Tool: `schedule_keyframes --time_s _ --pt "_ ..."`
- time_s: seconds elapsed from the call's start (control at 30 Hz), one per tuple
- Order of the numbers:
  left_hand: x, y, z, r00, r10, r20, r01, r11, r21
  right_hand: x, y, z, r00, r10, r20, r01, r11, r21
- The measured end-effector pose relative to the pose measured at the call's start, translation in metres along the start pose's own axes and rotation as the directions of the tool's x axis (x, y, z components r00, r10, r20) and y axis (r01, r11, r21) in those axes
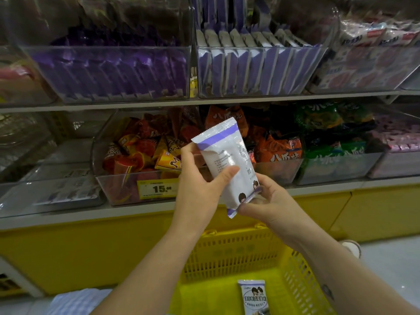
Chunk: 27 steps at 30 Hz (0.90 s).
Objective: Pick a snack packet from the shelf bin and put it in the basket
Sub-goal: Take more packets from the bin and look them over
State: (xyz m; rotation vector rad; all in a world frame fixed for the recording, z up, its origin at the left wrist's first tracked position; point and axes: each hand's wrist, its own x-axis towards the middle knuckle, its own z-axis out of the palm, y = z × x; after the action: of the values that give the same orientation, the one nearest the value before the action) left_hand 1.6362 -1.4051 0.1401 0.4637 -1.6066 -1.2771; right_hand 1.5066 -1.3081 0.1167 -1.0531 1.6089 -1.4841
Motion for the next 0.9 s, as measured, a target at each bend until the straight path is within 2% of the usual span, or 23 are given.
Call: schedule_keyframes --time_s 0.23,0.3,0.4,0.47,0.57,0.63,0.67,0.7,0.8,0.9 --pt "-0.003 0.0 0.0 1.0 0.03 0.002 -0.03 0.998 0.047 0.001 0.002 0.001 1.0 -0.027 0.005 0.027 0.998 -0.058" --pt "0.003 0.0 -0.004 1.0 -0.006 -0.003 0.005 1.0 -0.028 0.002 0.0 -0.004 0.999 -0.038 0.029 0.038 0.999 0.003" --pt "0.013 -0.008 -0.01 0.991 -0.131 -0.003 0.128 0.972 -0.194 0.001 -0.012 -0.011 0.998 -0.041 0.039 0.033 0.979 0.2" --pt "0.015 -0.014 -0.011 0.982 -0.186 0.02 0.186 0.953 -0.239 0.001 -0.021 -0.012 0.997 -0.045 0.064 0.031 0.977 0.211" --pt "0.012 -0.019 -0.006 0.983 -0.185 0.002 0.183 0.969 -0.169 0.001 -0.029 -0.005 0.995 -0.065 0.079 0.048 0.979 0.198" --pt "0.009 -0.021 -0.002 0.987 -0.161 -0.003 0.161 0.987 0.011 0.002 -0.031 0.002 0.994 -0.111 0.024 0.105 0.98 0.17" --pt "0.007 -0.021 0.001 0.986 -0.164 0.021 0.162 0.982 0.093 0.002 -0.032 0.006 0.99 -0.139 -0.015 0.14 0.981 0.134" --pt "0.004 -0.022 0.004 0.979 -0.189 0.078 0.18 0.978 0.104 0.003 -0.032 0.008 0.985 -0.164 -0.054 0.168 0.982 0.087" --pt "-0.008 -0.018 0.013 0.917 -0.276 0.289 0.308 0.949 -0.073 0.005 -0.036 0.006 0.977 -0.189 -0.104 0.191 0.981 0.018" --pt "-0.007 -0.019 0.013 0.907 -0.27 0.324 0.355 0.903 -0.242 0.004 -0.04 0.006 0.979 -0.197 -0.061 0.201 0.977 0.071"
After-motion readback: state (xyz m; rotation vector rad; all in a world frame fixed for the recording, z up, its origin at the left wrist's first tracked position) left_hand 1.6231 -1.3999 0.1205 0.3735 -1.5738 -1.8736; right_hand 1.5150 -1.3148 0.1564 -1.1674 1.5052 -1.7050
